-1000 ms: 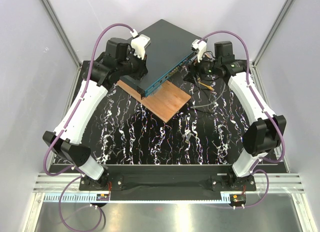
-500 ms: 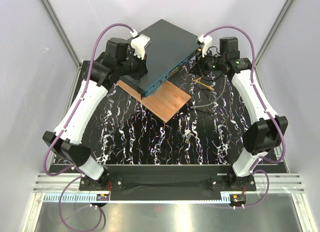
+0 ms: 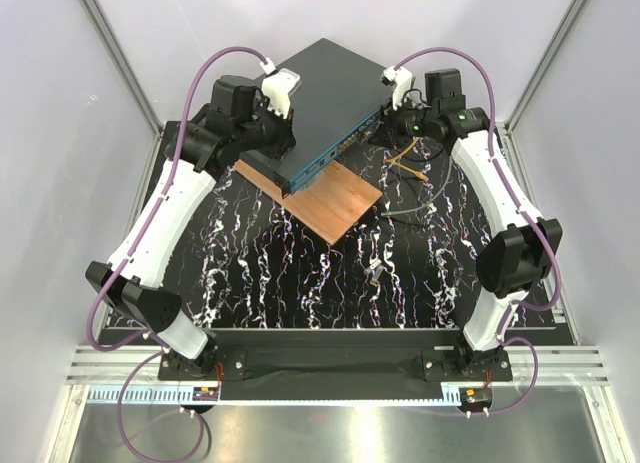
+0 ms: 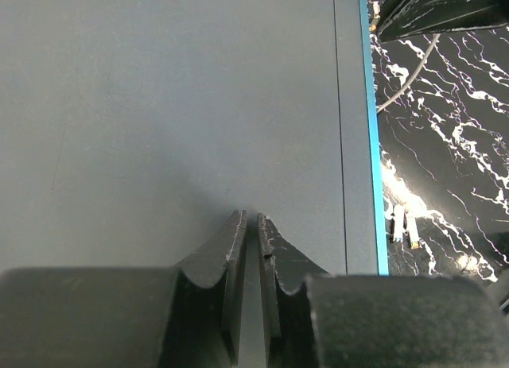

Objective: Insert the plug into the switch port

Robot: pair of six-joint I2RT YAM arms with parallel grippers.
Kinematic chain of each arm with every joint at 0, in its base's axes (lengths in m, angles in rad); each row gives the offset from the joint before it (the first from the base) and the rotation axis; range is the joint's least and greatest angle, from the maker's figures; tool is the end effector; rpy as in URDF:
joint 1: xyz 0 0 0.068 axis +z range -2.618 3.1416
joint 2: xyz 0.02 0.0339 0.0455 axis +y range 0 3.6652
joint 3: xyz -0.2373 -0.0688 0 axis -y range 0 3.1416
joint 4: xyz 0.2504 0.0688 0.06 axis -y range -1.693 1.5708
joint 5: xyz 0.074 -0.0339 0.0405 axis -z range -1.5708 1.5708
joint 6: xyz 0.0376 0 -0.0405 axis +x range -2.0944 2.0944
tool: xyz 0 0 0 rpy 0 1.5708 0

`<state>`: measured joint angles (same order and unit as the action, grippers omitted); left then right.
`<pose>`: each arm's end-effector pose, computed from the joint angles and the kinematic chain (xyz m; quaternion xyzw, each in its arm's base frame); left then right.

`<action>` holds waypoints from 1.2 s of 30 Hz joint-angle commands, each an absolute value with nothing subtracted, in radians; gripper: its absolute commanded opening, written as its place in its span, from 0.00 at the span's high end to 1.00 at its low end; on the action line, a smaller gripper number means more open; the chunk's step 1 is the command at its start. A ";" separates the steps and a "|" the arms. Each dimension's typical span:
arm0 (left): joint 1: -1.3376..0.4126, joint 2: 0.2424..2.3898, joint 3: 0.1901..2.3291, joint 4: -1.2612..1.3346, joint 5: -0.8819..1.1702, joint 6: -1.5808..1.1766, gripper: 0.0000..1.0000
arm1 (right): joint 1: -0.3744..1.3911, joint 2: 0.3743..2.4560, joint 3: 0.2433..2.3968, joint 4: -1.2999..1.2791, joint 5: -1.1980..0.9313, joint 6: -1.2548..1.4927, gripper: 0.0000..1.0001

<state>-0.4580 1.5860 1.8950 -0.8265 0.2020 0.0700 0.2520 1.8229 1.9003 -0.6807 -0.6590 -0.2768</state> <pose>0.3018 -0.1572 0.4292 0.2734 0.8171 -0.1819 0.4739 0.3909 0.1244 0.3636 -0.3642 0.7692 0.2810 0.4436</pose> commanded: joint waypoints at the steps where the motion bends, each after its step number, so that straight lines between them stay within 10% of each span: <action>1: -0.453 1.580 1.888 -0.781 0.216 0.064 0.85 | 0.265 1.825 1.947 -0.670 -0.637 -0.278 0.78; 36: -0.439 1.566 1.830 -0.755 0.239 0.048 0.85 | 0.313 1.853 1.928 -0.364 -0.545 -0.038 0.86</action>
